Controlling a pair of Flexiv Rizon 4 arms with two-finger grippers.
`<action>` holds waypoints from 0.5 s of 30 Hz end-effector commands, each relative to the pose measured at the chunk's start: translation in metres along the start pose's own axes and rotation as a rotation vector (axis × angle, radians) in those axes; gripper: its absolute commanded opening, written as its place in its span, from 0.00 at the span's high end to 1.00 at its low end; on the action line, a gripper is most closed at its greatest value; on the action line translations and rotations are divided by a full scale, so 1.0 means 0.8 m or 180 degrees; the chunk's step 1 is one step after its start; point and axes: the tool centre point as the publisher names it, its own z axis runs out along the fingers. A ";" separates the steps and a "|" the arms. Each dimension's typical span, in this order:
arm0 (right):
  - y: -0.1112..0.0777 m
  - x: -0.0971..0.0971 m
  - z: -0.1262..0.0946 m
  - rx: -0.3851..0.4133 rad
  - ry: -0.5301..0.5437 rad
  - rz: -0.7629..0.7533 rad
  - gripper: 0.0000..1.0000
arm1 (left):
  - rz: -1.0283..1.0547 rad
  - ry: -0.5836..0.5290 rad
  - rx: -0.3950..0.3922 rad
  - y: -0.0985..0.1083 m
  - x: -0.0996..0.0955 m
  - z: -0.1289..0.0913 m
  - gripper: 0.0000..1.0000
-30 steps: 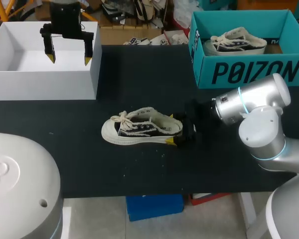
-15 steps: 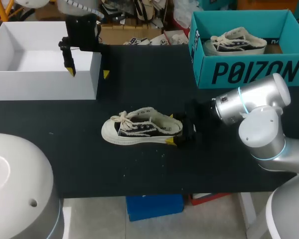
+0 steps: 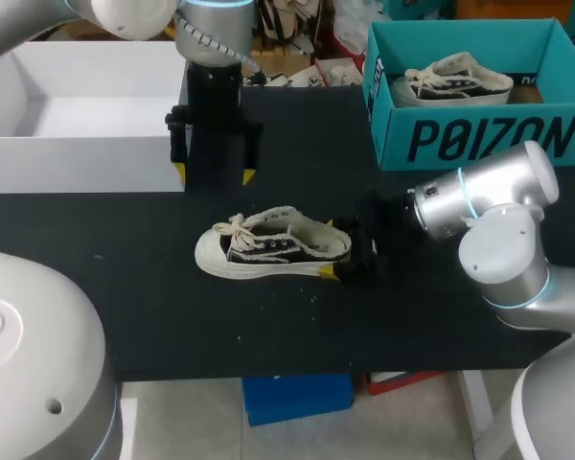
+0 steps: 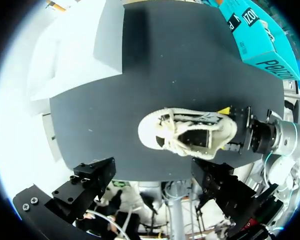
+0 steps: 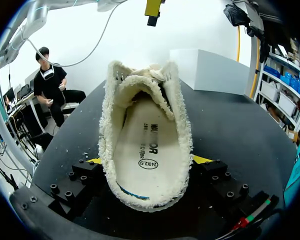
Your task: Take the shoe out of the shoebox, open the shoe tongue, remove and reinsert the insole, then place the shoe into the shoebox
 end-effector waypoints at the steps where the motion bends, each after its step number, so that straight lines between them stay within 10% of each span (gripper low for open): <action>1: -0.003 0.002 0.005 0.0005 -0.0008 0.0003 1.00 | -0.0076 -0.0174 -0.0130 -0.006 0.029 0.009 0.00; 15: -0.003 0.002 0.005 0.0005 -0.0008 0.0003 1.00 | -0.0085 -0.0214 -0.0151 -0.002 0.037 0.013 0.00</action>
